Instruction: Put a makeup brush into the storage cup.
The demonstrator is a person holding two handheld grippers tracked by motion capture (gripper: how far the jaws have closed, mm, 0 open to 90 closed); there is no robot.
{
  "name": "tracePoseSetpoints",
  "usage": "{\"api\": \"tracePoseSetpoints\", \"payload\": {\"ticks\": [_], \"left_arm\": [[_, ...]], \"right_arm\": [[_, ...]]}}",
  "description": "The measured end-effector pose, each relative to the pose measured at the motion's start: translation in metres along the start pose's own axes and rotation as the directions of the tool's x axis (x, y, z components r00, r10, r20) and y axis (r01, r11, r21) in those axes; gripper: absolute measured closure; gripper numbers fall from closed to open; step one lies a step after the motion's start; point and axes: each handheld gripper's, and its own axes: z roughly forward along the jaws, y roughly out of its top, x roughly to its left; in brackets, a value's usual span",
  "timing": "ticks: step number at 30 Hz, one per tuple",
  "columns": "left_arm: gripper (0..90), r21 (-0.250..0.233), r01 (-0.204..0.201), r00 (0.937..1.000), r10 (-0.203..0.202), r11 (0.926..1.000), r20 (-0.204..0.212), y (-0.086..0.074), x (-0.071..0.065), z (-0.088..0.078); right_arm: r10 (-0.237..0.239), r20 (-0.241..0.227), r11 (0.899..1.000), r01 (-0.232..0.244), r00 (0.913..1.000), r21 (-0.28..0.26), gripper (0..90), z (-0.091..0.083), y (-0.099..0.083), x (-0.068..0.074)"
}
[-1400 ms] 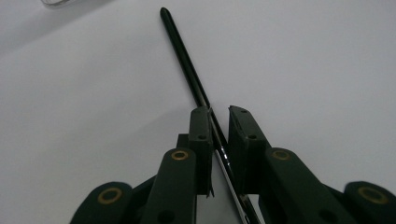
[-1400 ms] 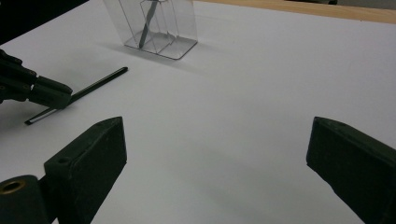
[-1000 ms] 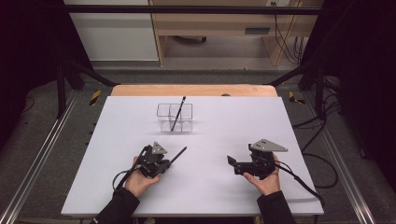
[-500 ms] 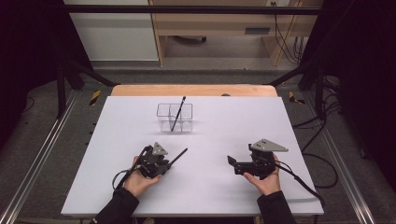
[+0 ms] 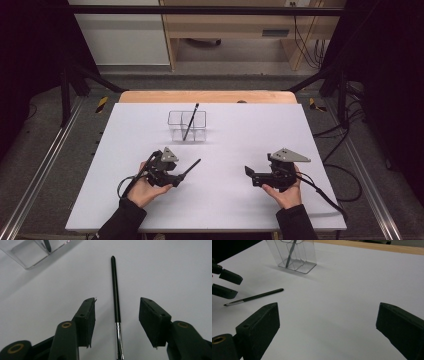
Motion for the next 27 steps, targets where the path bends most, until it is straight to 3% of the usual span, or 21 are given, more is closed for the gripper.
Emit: {"api": "tracePoseSetpoints", "payload": {"ticks": [6, 19, 27], "left_arm": [[42.3, 0.09, -0.053, 0.9986, 0.053, 0.9945, 0.002, 0.016, 0.001, 0.006], [44.1, 0.193, -0.072, 0.9974, 0.07, 0.9785, 0.018, 0.027, 0.001, 0.029], [55.0, 0.235, -0.08, 0.9967, 0.073, 0.9687, 0.035, 0.027, -0.001, 0.035]], "right_arm": [[0.0, -0.003, 1.0, 0.0, 1.0, 0.012, 5.6, 0.001, -0.001, 0.001], [0.002, -0.006, 1.0, -0.002, 1.0, 0.008, 5.6, 0.0, 0.0, 0.0], [0.003, -0.008, 1.0, -0.003, 1.0, 0.008, 5.7, 0.0, 0.0, 0.0]]}}
